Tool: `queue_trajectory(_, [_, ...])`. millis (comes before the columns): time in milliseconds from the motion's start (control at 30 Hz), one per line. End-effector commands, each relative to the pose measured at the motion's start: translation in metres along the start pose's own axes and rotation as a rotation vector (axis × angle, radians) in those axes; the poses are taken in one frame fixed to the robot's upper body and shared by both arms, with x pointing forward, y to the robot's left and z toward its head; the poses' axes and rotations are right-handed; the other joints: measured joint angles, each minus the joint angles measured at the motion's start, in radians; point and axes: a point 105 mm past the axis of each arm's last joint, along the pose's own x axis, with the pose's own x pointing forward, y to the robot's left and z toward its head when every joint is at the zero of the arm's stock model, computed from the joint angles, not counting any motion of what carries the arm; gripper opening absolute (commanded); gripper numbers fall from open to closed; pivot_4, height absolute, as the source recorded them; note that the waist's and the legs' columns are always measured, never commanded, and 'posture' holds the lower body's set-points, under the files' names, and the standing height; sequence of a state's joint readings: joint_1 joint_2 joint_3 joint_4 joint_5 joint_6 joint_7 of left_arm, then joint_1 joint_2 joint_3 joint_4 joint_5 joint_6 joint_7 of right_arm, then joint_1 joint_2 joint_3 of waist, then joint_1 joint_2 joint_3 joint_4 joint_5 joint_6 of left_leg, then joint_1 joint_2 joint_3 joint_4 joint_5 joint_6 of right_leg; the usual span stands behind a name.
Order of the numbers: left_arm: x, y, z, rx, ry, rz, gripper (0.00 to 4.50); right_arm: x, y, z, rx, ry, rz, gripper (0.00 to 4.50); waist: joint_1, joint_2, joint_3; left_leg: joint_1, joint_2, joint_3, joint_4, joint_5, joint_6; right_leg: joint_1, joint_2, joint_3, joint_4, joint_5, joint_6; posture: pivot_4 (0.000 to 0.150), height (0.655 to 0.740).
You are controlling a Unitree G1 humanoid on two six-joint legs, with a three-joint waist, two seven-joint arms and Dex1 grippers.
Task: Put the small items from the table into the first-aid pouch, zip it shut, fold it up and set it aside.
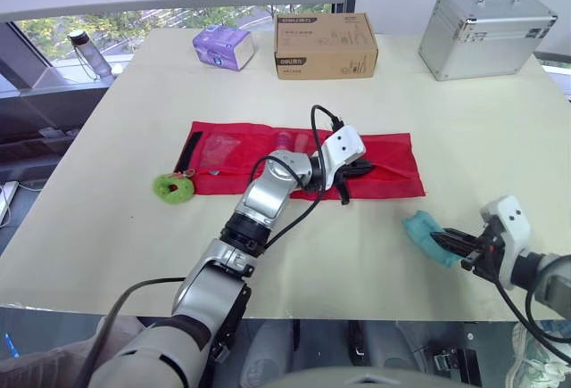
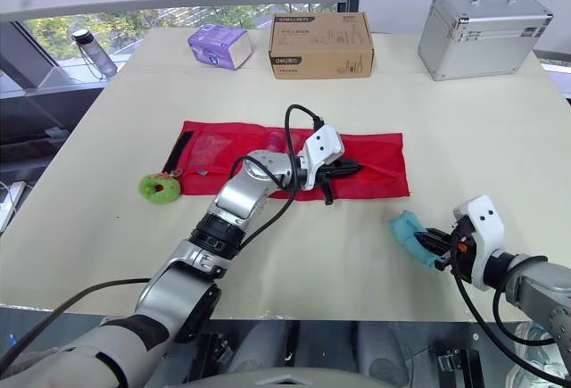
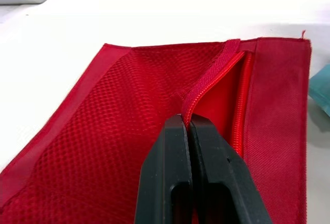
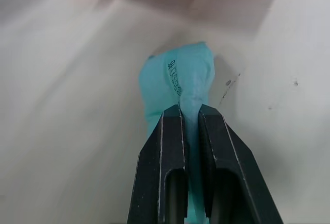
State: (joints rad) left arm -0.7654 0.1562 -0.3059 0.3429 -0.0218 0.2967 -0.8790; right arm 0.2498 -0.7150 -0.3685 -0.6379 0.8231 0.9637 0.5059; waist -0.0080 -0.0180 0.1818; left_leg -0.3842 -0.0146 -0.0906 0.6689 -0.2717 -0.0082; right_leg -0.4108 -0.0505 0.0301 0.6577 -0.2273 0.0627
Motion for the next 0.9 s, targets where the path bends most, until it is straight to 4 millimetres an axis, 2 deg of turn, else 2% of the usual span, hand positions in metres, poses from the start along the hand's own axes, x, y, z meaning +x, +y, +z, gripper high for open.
queue_trajectory(33, [0.000,-0.001,0.014,0.015,-0.054,-0.001,0.00,-0.005,0.021,0.019,0.058,-0.119,0.027,0.06,-0.001,0.000,0.000,0.000,0.000,0.000,0.000,0.000,0.000,0.000,0.000,0.000,0.000,0.000,0.000,0.150,0.7400])
queue_trajectory(167, [0.001,-0.003,0.015,0.018,-0.056,-0.010,0.00,0.007,0.038,0.045,0.144,-0.270,0.016,0.06,-0.009,0.001,0.000,0.001,0.000,0.001,0.000,0.000,0.000,0.000,0.000,0.001,0.001,0.000,0.000,0.150,0.7400])
queue_trajectory(300, [0.004,-0.007,0.016,0.018,-0.060,-0.026,0.00,0.026,0.038,0.061,0.226,-0.332,-0.051,0.06,-0.006,0.001,0.000,0.001,0.000,0.000,0.000,0.000,0.000,0.000,0.000,0.001,0.001,0.000,0.000,0.150,0.7400])
queue_trajectory(467, [0.008,-0.013,0.020,0.016,-0.071,-0.044,0.00,0.054,0.031,0.054,0.246,-0.248,-0.163,0.06,-0.003,0.001,0.000,0.000,0.000,0.000,0.000,0.000,0.000,-0.001,0.000,0.000,0.001,0.000,0.000,0.150,0.7400])
queue_trajectory(600, [0.007,-0.012,0.022,0.015,-0.080,-0.039,0.00,0.064,0.040,0.050,0.232,-0.204,-0.135,0.06,-0.007,0.001,0.000,0.000,0.000,0.000,0.000,0.000,0.000,-0.001,0.000,0.000,0.000,0.000,0.000,0.150,0.7400])
queue_trajectory(733, [0.006,-0.011,0.023,0.014,-0.082,-0.034,0.00,0.078,0.038,0.053,0.272,-0.197,-0.155,0.06,-0.010,0.001,0.000,0.000,0.000,0.000,0.000,0.000,0.000,-0.001,0.000,0.001,0.001,0.000,0.000,0.150,0.7400])
queue_trajectory(900, [0.003,-0.016,0.020,0.009,-0.077,-0.051,0.00,0.090,0.026,0.063,0.343,-0.244,-0.236,0.06,-0.009,0.002,0.000,0.000,0.000,0.000,0.000,0.000,0.000,-0.001,0.000,0.000,0.001,0.000,0.000,0.150,0.7400])
